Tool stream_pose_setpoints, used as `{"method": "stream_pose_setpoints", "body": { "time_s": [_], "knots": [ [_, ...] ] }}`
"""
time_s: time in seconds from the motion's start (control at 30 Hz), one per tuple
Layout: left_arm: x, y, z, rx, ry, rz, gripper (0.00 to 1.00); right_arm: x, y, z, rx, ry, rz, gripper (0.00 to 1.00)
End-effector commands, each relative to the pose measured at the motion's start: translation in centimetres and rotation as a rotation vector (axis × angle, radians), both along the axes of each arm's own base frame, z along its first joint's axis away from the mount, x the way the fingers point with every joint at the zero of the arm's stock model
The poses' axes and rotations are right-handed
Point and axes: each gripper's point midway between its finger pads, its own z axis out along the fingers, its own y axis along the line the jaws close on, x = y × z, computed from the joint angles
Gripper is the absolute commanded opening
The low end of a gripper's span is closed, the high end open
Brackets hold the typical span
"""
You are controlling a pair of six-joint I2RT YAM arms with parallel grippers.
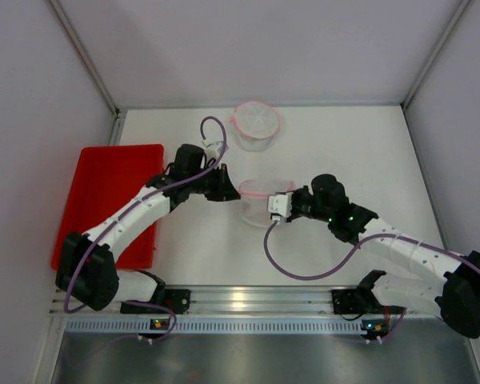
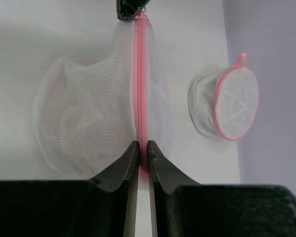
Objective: Place the bra in the laundry bag and zip it closed
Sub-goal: Zip the zipper on the laundry bag.
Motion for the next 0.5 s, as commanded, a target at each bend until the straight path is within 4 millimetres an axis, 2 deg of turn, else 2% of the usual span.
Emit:
{"method": "stream_pose_setpoints", "body": {
  "time_s": [0.0,0.07,0.1,0.13,0.17,0.27,0.37,0.47],
  "knots": [
    [0.0,0.2,1.5,-0.016,-0.038,-0.021,0.0,1.5,-1.4,0.9,-0.01,-0.057,-0.019,0.14],
    [-0.3,-0.4,2.3,-0.048,-0.035,-0.056,0.0,2.0,-1.1,1.9,-0.005,-0.036,-0.022,0.29],
    [-0.4,-0.6,2.5,-0.055,-0.034,-0.06,0.0,1.8,-0.5,2.5,0.013,-0.008,-0.005,0.46],
    [-0.4,-1.0,2.9,-0.062,-0.04,-0.072,0.0,1.4,-0.3,2.5,0.028,0.052,-0.008,0.5],
    [-0.5,-1.2,3.3,-0.069,-0.047,-0.082,0.0,1.4,0.4,4.1,0.057,0.061,0.01,0.51],
    [-1.3,-2.2,3.7,-0.072,-0.054,-0.108,0.0,-0.2,2.2,5.5,0.103,0.109,0.09,0.55],
    [-2.2,-3.2,3.4,-0.069,-0.034,-0.126,0.0,-1.9,4.2,5.4,0.098,0.125,0.156,0.57],
    [-2.3,-3.6,3.2,-0.066,-0.017,-0.112,0.0,-3.4,5.8,4.7,0.089,0.171,0.186,0.57]
  ]
}}
